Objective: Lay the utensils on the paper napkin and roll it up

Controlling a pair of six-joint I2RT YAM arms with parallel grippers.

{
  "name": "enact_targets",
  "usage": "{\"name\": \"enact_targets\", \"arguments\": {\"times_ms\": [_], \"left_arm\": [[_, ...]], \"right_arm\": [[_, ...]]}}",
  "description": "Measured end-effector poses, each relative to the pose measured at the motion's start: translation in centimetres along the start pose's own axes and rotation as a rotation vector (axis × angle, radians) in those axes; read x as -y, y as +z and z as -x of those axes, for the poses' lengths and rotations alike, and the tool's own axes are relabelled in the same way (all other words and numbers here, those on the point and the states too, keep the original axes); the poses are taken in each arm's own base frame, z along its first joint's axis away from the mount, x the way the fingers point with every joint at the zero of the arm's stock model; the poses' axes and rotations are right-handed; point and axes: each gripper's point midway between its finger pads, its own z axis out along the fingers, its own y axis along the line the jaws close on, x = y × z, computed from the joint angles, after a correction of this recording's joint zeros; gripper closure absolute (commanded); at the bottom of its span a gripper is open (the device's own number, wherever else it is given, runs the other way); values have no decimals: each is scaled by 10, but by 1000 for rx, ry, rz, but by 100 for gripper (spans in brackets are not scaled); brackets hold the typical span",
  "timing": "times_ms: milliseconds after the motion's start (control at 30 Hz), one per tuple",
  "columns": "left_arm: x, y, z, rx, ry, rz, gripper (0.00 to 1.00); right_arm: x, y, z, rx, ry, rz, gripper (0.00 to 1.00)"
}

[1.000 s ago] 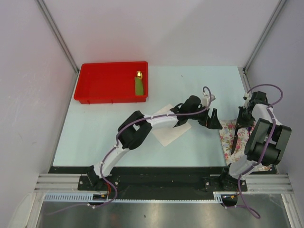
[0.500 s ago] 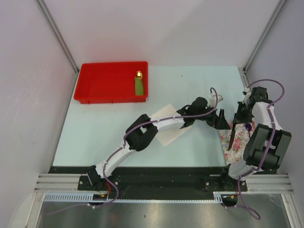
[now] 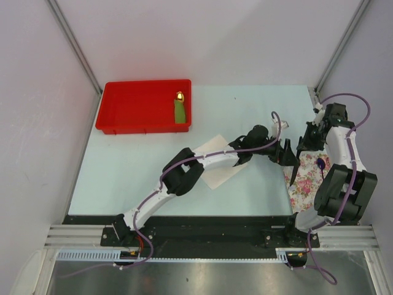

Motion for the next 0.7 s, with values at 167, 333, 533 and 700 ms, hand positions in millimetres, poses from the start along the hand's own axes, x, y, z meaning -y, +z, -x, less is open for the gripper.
{"name": "enact_targets", "arguments": {"times_ms": [167,333,533,700], "left_arm": [[9,1,3,18,-28,-41,57],[4,-2,-8,16,-78,-55,100],[-13,-13,-19,10,-152,-15,100],[0,-31,-24,-12,-172,1,100]], "right_arm": [[-9,-2,2,1,5,30,100],[-14,-5,-2,-12,11,52,100],[-30,-20,1,12,9,115,71],[-47,-36,17,67,-5,199,24]]}}
